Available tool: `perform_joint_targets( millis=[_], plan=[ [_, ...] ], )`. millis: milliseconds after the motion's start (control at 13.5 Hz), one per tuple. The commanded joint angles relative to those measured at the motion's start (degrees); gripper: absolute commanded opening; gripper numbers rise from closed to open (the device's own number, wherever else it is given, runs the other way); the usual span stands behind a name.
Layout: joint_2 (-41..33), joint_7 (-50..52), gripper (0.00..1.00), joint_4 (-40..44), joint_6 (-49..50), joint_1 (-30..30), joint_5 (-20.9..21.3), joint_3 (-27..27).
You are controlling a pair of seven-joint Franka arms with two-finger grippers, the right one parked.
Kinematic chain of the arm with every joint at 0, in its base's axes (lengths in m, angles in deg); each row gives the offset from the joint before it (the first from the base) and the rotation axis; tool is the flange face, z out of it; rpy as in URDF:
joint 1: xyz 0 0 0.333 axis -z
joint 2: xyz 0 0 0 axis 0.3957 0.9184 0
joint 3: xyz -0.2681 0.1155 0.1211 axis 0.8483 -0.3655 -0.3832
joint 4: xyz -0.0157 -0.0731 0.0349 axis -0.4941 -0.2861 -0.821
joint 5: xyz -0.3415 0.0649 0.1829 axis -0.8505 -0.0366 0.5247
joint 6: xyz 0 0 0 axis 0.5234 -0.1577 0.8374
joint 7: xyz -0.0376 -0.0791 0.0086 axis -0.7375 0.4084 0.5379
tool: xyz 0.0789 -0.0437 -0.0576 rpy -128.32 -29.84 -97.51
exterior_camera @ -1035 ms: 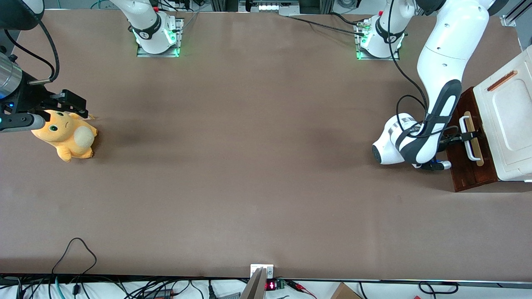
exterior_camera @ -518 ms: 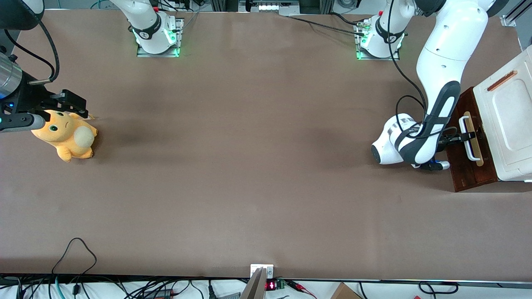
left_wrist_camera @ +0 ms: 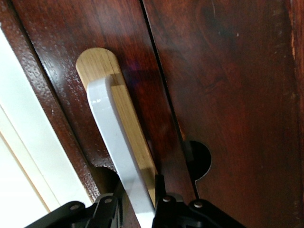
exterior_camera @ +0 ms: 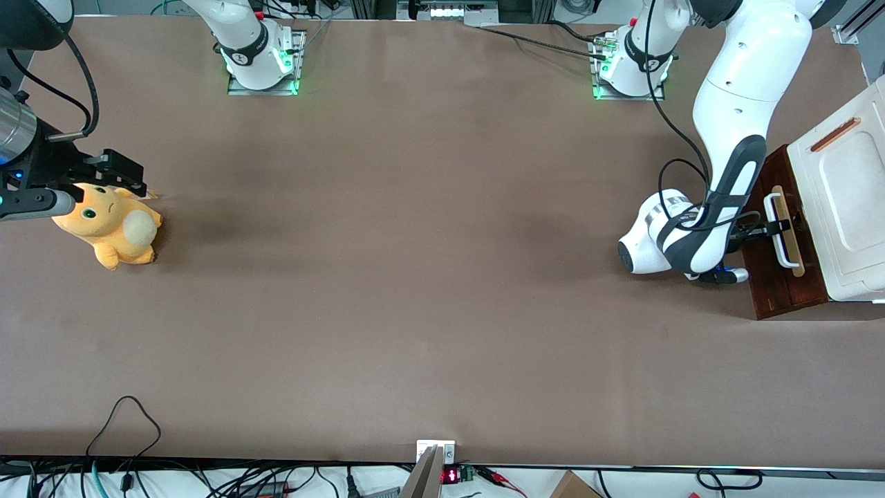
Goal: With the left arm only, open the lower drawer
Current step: 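Close the left gripper on the white drawer handle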
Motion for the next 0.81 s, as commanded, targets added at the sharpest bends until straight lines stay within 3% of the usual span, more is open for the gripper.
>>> perform_joint_targets(
  millis=[0,739],
  plan=[
    [-0.2,0.3,0.24,0.1,0.2,-0.7,1.6,0.4],
    [-0.8,0.5,0.22,0.5,0.1,-2.1,1.1,0.5]
  ],
)
